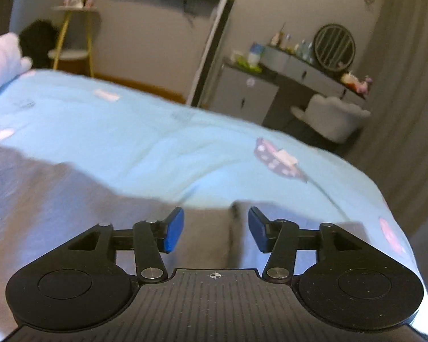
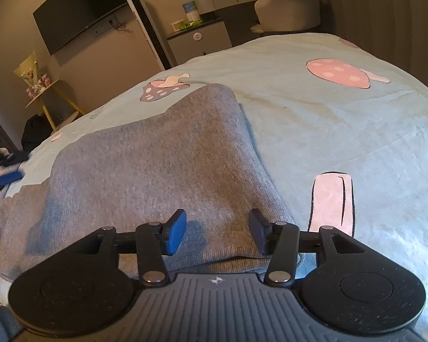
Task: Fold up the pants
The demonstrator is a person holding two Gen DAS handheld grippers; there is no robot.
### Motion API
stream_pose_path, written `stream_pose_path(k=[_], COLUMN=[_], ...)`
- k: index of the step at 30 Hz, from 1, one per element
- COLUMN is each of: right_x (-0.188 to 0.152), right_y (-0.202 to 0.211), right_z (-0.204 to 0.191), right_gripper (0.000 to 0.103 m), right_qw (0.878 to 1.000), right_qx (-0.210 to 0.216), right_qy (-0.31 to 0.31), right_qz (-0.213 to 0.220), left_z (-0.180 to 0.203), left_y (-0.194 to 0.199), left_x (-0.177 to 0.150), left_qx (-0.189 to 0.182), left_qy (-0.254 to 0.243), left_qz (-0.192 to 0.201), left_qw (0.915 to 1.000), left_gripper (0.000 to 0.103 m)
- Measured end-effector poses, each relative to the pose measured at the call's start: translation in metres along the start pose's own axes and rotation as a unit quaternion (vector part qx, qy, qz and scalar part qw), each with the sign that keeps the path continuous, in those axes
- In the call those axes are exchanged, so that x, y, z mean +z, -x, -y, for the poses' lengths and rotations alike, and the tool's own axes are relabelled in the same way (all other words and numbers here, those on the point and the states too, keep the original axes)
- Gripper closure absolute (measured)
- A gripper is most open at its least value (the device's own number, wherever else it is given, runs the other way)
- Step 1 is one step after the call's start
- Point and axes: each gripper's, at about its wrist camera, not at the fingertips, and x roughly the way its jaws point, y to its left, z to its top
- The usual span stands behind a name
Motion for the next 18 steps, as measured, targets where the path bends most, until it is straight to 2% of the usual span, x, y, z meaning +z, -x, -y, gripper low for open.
stream_pose_path(k=[1, 2, 4, 7, 10, 13, 16, 18], right_x=[0.0, 0.0, 0.001, 0.001, 0.002, 0.003, 0.004, 0.003], right_y=[0.0, 0.0, 0.0, 0.0, 0.003, 0.008, 0.013, 0.016], right_z=[0.0, 0.0, 0.0, 0.0, -0.001, -0.002, -0.004, -0.006], right_gripper=[0.053, 0.053, 0.053, 0.052, 0.05, 0.048, 0.045, 0.039], right_qw=[1.0, 1.0, 1.0, 1.0, 1.0, 1.0, 1.0, 1.0], right_qx=[0.001, 0.002, 0.002, 0.001, 0.002, 0.007, -0.001, -0.009], right_qy=[0.0, -0.001, -0.001, -0.001, -0.002, -0.006, -0.007, -0.003], right_qz=[0.0, -0.001, -0.001, -0.001, 0.001, 0.009, 0.015, 0.019], left_z=[-0.011, -0.024, -0.054, -0.098, -0.133, -0.148, -0.156, -0.161], left_y=[0.012, 0.024, 0.052, 0.078, 0.087, 0.072, 0.056, 0.045], left_x=[0.0, -0.002, -0.009, -0.019, -0.028, -0.03, -0.032, -0.034], left_qx=[0.026, 0.062, 0.127, 0.182, 0.207, 0.225, 0.224, 0.2], left_qy=[0.001, 0.004, 0.021, 0.054, 0.091, 0.089, 0.08, 0.097], left_qz=[0.003, 0.009, 0.025, 0.008, -0.012, -0.027, -0.045, -0.062], left_qw=[0.9996, 0.998, 0.9914, 0.9819, 0.9741, 0.9698, 0.9703, 0.9731], left_gripper=[0.027, 0.009, 0.005, 0.006, 0.005, 0.006, 0.006, 0.006])
